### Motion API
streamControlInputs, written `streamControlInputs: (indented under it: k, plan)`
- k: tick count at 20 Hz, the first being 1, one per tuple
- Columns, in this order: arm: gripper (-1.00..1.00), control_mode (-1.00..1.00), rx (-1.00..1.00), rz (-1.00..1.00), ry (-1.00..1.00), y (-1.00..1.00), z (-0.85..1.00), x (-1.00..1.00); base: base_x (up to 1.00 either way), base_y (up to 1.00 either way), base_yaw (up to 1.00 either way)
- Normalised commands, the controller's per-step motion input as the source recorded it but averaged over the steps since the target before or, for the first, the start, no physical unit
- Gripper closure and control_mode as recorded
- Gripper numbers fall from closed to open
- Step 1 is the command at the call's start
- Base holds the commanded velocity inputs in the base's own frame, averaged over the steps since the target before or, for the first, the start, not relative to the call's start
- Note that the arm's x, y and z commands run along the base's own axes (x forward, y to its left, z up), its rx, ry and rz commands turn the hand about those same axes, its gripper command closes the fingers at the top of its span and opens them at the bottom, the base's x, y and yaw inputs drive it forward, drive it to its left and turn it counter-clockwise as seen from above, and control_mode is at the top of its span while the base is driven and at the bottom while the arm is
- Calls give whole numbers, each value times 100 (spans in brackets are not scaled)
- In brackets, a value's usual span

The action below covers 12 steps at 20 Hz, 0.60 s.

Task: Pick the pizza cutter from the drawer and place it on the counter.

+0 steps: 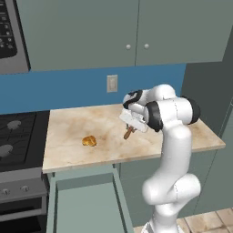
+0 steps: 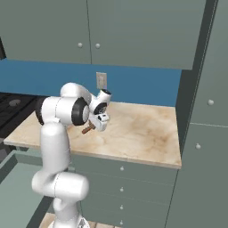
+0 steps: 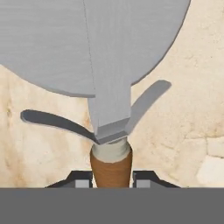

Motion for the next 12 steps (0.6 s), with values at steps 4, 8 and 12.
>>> streamControlInputs:
  k: [4, 8, 12]
  plan:
    - [-100, -100, -32, 0, -21, 19, -100, -1, 0, 0, 0]
    - [-100, -100, -11, 0, -31, 5, -62, -28, 0, 0, 0]
    - [-100, -100, 3, 0, -40, 0, 27, -43, 0, 0, 0]
